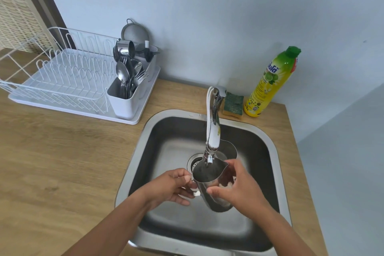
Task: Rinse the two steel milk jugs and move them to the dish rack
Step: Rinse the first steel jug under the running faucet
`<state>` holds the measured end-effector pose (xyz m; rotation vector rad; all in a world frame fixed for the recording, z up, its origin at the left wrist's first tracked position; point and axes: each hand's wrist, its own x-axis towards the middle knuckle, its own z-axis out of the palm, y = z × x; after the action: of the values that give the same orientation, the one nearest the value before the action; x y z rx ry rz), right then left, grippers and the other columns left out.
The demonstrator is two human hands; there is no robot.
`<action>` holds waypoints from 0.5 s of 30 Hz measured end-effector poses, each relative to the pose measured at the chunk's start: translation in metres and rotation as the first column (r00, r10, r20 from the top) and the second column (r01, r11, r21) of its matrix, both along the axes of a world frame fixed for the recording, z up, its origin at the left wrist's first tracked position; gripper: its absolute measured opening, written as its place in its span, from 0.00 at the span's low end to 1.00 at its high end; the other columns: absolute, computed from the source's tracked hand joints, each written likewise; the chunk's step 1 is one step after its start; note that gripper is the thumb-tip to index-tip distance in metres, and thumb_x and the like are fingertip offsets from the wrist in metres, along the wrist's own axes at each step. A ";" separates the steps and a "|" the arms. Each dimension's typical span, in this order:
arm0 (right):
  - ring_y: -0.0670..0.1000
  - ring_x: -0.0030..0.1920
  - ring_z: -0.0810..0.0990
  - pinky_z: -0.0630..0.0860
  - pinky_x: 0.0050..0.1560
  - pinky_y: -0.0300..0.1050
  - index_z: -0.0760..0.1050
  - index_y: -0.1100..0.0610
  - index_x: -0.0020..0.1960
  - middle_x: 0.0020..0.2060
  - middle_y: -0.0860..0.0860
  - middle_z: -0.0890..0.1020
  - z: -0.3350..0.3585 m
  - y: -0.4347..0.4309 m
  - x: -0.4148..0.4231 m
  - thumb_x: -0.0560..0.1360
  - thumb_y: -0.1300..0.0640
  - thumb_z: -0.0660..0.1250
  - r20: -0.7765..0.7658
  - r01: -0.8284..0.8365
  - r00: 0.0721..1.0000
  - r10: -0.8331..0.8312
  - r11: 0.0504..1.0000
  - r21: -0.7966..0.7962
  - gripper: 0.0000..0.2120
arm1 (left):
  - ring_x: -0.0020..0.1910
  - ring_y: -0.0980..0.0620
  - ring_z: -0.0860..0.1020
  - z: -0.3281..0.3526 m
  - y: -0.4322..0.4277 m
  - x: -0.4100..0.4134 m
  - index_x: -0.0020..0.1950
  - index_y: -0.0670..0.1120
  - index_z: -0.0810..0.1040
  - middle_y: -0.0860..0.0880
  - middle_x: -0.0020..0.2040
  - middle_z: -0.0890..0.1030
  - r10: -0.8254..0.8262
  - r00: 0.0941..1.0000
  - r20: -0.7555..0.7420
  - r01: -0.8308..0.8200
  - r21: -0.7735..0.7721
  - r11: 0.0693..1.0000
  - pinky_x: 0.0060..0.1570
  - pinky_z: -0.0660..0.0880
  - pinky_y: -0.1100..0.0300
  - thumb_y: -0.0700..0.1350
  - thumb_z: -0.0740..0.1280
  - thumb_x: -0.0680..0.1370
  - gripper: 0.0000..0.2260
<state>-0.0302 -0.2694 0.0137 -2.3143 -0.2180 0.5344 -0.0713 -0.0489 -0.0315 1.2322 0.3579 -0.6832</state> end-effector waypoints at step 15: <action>0.47 0.62 0.76 0.77 0.63 0.47 0.63 0.40 0.69 0.64 0.43 0.76 -0.014 0.023 0.024 0.64 0.60 0.80 0.128 0.005 0.992 -0.010 0.999 0.040 0.41 | 0.57 0.51 0.79 0.001 0.004 0.019 0.45 0.46 0.80 0.51 0.62 0.80 0.253 0.929 0.271 -0.308 0.183 0.934 0.52 0.78 0.56 0.39 0.65 0.80 0.07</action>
<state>-0.0064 -0.2465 -0.0002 -2.3116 -0.2789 0.3739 -0.0521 -0.0454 -0.0302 1.4260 0.4058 -0.2423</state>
